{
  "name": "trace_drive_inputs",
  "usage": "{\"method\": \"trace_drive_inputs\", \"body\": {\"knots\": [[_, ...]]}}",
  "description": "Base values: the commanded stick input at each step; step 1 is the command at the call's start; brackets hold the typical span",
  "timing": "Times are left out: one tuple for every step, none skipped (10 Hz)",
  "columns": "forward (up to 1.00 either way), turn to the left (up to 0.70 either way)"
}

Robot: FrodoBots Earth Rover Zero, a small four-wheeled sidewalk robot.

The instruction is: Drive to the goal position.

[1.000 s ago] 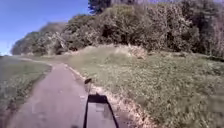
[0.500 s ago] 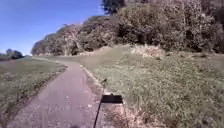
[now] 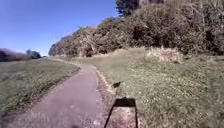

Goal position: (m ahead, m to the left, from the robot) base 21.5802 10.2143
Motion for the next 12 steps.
{"method": "trace_drive_inputs", "body": {"knots": [[0.7,0.35],[0.7,0.35],[0.7,0.35],[0.7,0.35],[0.7,0.35],[0.7,0.35],[0.7,0.35],[0.7,0.35],[0.7,0.27],[0.7,0.17],[0.7,0.03],[0.7,0.01]]}}
